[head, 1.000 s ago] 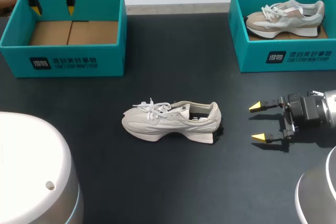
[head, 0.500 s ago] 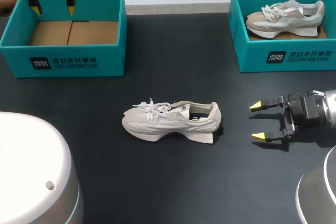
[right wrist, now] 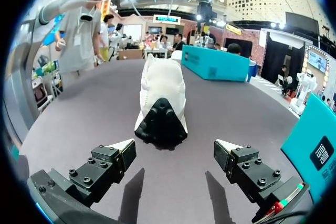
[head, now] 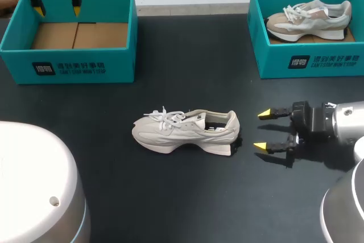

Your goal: Take the shoe out of the shoebox, open the shoe tongue, remove and reinsert the insole, then place the shoe into the shoebox

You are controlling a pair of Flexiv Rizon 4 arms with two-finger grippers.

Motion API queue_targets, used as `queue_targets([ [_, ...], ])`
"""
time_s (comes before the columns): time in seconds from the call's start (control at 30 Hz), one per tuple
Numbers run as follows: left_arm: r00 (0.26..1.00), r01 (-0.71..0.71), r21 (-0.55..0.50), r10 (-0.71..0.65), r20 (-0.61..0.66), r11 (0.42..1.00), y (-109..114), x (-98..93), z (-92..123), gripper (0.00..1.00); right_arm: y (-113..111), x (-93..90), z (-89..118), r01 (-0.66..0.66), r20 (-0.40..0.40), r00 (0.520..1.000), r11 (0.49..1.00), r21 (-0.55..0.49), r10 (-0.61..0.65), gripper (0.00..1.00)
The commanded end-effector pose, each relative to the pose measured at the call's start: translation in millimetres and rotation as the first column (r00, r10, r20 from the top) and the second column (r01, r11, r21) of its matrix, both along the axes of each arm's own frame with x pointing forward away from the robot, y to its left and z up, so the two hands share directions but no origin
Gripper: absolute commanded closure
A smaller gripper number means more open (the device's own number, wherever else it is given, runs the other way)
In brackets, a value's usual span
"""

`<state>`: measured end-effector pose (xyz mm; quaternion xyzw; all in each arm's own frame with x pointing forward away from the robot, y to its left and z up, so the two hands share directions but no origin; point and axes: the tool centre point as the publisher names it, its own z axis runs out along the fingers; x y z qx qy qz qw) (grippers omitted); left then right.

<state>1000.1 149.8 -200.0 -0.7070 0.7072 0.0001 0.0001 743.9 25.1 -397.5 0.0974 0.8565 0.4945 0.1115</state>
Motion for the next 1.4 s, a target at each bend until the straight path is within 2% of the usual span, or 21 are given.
queue_targets([
  [0.03,1.000,0.000,0.000,0.000,0.000,1.000,0.1,-0.1,0.0,0.00,19.7,2.7,-2.9,0.048,0.014,0.999,0.999,-0.011,-0.048,0.00],
  [0.37,1.000,0.000,0.000,0.000,0.000,1.000,0.1,-0.1,0.0,0.00,47.8,4.5,-12.2,0.048,0.025,0.999,0.999,0.024,-0.049,0.00],
  [0.9,1.000,0.000,0.000,0.000,0.000,1.000,0.1,-0.1,0.0,0.00,79.3,15.2,-24.4,0.011,0.028,1.000,0.997,0.079,-0.014,0.00],
  [1.03,1.000,0.000,0.000,0.000,0.000,1.000,0.1,-0.1,0.0,0.00,85.0,12.4,-22.1,0.003,0.023,1.000,0.995,0.103,-0.006,0.00],
  [1.33,1.000,0.000,0.000,0.000,0.000,1.000,0.1,-0.1,0.0,0.00,80.3,-5.5,-3.7,0.039,-0.068,0.997,0.994,0.105,-0.032,0.00],
  [1.4,1.000,0.000,0.000,0.000,0.000,1.000,0.1,-0.1,0.0,0.00,83.4,-5.9,-2.1,0.046,-0.061,0.997,0.993,0.106,-0.040,0.00],
])
